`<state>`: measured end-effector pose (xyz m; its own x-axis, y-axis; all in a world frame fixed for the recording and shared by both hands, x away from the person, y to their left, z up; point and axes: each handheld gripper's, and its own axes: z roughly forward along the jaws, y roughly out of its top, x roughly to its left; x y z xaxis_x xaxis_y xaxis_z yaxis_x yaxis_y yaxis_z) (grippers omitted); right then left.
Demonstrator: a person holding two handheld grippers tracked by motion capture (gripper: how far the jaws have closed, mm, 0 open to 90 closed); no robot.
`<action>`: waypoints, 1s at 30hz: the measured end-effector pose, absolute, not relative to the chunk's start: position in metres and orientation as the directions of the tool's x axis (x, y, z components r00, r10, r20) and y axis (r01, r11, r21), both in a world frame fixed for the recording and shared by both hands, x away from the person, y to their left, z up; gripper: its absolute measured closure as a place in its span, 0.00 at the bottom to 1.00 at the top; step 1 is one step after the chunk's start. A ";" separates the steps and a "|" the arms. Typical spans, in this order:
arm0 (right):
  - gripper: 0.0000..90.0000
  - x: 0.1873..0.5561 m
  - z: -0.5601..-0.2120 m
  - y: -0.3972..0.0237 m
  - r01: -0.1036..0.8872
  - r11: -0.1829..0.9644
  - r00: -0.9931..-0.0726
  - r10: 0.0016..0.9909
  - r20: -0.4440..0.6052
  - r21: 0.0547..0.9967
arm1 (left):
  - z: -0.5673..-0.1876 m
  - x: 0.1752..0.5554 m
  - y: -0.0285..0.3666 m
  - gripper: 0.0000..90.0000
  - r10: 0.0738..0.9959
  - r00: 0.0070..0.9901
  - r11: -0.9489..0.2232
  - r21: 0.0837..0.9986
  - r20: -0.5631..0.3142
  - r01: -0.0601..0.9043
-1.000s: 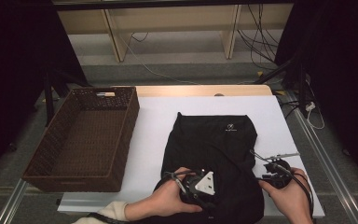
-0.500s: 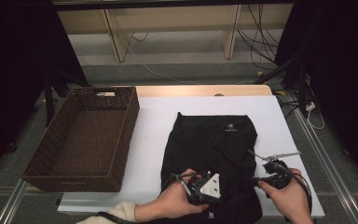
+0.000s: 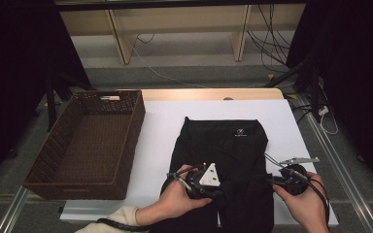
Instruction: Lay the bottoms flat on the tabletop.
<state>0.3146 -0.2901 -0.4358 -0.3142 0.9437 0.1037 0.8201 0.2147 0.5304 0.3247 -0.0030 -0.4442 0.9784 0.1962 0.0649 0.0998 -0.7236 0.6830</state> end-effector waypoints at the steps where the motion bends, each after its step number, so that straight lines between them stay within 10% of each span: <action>1: 0.69 0.313 -0.435 -0.289 0.827 0.230 -0.325 0.940 0.101 0.513 | -0.443 0.321 -0.004 0.72 0.157 0.986 -0.739 0.668 0.052 0.083; 10: 0.69 0.309 -0.457 -0.278 0.883 0.300 -0.355 0.930 0.097 0.361 | -0.466 0.308 -0.032 0.59 0.058 0.998 -0.781 0.623 0.010 0.039; 18: 1.00 0.307 -0.455 -0.267 0.872 0.377 -0.414 0.908 0.061 0.311 | -0.474 0.304 -0.040 0.98 0.046 0.999 -0.787 0.614 -0.023 0.050; 30: 0.99 0.296 -0.443 -0.282 0.872 0.478 -0.490 0.848 0.205 0.108 | -0.439 0.279 -0.025 0.92 -0.132 0.967 -0.761 0.647 -0.216 0.041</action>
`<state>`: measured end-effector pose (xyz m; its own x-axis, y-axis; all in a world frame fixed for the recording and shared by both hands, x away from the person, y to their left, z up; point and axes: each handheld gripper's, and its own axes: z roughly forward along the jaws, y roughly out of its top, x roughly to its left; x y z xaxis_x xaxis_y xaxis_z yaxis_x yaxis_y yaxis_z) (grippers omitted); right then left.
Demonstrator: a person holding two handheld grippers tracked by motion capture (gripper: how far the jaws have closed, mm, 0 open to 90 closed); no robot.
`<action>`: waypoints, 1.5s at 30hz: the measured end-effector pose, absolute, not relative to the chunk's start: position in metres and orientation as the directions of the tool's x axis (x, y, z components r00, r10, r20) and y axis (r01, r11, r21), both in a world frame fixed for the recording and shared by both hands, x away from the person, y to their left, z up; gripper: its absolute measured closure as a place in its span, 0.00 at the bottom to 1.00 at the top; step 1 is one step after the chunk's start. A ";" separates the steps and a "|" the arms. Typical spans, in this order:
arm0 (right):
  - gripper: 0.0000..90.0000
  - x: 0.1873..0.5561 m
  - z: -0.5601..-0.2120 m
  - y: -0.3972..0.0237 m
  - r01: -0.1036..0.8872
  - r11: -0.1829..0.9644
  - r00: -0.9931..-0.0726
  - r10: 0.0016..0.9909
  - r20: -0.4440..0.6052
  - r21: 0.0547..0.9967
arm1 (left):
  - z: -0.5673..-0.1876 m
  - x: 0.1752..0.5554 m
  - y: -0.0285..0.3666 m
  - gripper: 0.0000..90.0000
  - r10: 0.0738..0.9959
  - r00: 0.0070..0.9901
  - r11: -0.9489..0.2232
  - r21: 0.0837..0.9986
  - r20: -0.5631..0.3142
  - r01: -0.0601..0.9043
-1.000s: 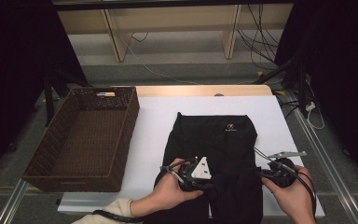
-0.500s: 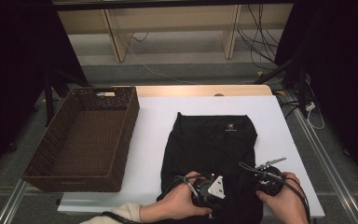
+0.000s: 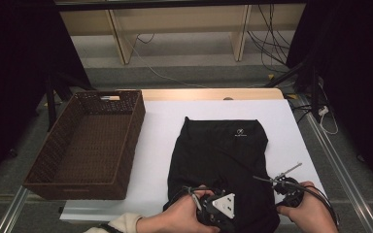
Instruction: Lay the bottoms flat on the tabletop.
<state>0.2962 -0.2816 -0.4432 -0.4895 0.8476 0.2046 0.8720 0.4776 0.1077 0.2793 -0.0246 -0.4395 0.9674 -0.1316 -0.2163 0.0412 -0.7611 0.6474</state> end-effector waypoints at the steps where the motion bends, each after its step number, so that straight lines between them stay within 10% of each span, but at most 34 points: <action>1: 1.00 0.295 -0.444 -0.281 0.864 0.498 -0.503 0.836 0.221 0.082 | -0.439 0.280 -0.023 0.89 -0.130 0.967 -0.764 0.644 -0.218 0.042; 7: 0.88 0.300 -0.435 -0.286 0.886 0.430 -0.459 0.866 0.200 0.171 | -0.439 0.308 -0.008 0.58 0.042 0.996 -0.727 0.682 -0.072 0.080; 12: 0.77 0.315 -0.430 -0.297 0.867 0.252 -0.343 0.928 0.148 0.431 | -0.448 0.335 -0.006 0.54 0.185 0.981 -0.715 0.677 -0.054 0.172; 18: 0.77 0.346 -0.443 -0.299 0.838 0.139 -0.258 0.953 0.159 0.527 | -0.462 0.356 -0.022 0.53 0.262 0.965 -0.725 0.656 -0.017 0.208; 33: 1.00 0.387 -0.464 -0.294 0.865 0.156 -0.249 0.959 0.138 0.477 | -0.475 0.359 -0.031 0.99 0.252 0.967 -0.762 0.613 -0.020 0.211; 42: 0.99 0.385 -0.452 -0.313 0.901 0.163 -0.241 0.958 0.153 0.401 | -0.465 0.353 -0.017 1.00 0.248 0.968 -0.776 0.592 -0.033 0.219; 45: 0.85 0.385 -0.452 -0.313 0.894 0.144 -0.244 0.951 0.190 0.425 | -0.462 0.357 -0.015 0.90 0.277 0.960 -0.754 0.613 -0.031 0.237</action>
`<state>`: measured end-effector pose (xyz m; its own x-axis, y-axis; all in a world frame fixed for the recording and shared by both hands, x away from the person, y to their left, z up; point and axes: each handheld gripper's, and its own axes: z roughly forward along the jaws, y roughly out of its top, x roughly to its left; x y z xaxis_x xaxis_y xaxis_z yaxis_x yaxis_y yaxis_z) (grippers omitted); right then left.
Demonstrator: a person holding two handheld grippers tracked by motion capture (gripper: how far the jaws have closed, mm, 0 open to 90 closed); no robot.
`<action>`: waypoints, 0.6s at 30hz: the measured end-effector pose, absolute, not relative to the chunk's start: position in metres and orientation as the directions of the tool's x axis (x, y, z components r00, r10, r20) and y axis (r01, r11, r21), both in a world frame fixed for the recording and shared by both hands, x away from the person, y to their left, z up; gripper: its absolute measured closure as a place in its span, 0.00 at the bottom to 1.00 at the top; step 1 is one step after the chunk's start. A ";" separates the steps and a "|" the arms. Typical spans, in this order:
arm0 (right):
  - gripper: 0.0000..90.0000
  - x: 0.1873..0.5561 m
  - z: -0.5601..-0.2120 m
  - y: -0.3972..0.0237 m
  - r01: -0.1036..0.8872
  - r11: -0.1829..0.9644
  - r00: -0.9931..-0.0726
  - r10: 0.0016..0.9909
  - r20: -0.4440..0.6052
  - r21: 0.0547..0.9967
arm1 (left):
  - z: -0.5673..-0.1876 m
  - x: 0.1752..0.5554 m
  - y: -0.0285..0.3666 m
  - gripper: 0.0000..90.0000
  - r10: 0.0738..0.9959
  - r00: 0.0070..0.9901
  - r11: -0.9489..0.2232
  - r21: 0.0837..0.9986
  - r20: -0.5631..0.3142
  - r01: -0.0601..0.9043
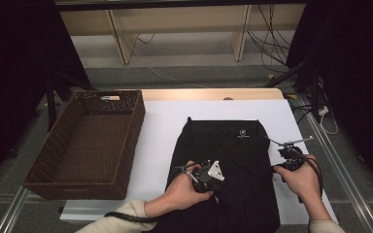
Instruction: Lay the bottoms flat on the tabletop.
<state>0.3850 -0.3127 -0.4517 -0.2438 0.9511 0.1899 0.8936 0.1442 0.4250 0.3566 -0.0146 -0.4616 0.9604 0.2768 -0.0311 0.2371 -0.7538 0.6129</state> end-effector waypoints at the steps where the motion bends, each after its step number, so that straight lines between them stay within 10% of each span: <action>1: 0.80 0.386 -0.450 -0.313 0.881 0.142 -0.243 0.954 0.173 0.451 | -0.460 0.359 -0.014 0.84 0.290 0.957 -0.743 0.625 -0.020 0.238; 18: 0.75 0.441 -0.462 -0.315 0.780 0.023 -0.144 0.979 0.144 0.625 | -0.454 0.427 0.054 0.58 0.663 0.744 -0.596 0.660 0.085 0.456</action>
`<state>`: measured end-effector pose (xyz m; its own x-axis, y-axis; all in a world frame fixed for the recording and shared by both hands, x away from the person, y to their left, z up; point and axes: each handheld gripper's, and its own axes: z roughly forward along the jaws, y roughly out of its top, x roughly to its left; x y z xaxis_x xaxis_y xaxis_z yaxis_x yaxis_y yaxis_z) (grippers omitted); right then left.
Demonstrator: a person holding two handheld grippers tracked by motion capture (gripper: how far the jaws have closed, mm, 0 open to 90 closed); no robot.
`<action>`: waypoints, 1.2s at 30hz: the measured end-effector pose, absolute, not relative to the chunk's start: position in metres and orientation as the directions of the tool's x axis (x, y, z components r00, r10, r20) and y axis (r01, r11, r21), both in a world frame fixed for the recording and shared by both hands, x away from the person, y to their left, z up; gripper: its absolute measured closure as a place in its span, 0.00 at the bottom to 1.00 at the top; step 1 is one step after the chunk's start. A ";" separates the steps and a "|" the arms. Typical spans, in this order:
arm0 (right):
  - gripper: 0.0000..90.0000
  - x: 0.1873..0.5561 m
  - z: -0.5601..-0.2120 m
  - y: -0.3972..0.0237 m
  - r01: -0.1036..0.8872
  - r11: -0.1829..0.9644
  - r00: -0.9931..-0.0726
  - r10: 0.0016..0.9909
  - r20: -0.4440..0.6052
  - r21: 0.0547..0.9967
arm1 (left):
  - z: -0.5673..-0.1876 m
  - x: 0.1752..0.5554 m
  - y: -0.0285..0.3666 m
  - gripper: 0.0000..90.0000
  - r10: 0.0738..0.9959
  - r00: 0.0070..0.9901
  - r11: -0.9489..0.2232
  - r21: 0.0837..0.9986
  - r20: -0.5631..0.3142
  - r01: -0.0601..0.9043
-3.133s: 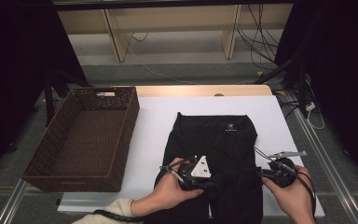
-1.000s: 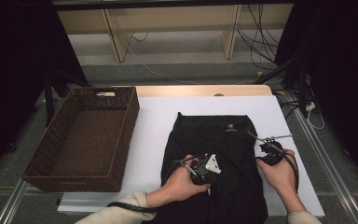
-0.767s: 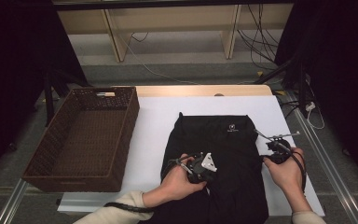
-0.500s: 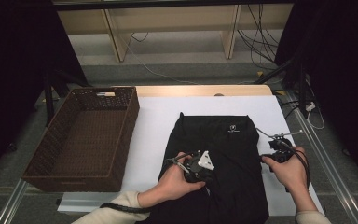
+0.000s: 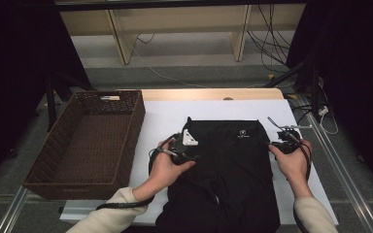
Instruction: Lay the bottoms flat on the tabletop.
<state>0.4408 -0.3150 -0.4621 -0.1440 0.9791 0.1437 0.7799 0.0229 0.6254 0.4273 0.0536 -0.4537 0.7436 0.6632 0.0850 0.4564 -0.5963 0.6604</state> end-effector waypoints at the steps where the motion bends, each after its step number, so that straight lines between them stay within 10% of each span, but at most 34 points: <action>1: 0.78 0.443 -0.464 -0.314 0.780 0.026 -0.148 0.979 0.143 0.625 | -0.458 0.431 0.058 0.58 0.683 0.727 -0.585 0.648 0.071 0.487; 7: 1.00 0.451 -0.470 -0.310 0.794 0.039 -0.154 0.978 0.138 0.606 | -0.478 0.448 0.073 0.59 0.733 0.677 -0.565 0.605 0.056 0.561; 13: 1.00 0.452 -0.466 -0.316 0.772 0.033 -0.129 0.986 0.106 0.634 | -0.477 0.452 0.075 0.73 0.750 0.660 -0.534 0.636 0.052 0.557; 24: 0.69 0.469 -0.457 -0.320 0.721 -0.012 -0.133 0.979 0.156 0.693 | -0.461 0.495 0.071 0.67 0.839 0.544 -0.376 0.699 -0.022 0.608; 36: 0.65 0.510 -0.468 -0.308 0.759 0.023 -0.120 0.987 0.105 0.651 | -0.485 0.537 0.061 0.61 0.850 0.521 -0.332 0.687 -0.080 0.646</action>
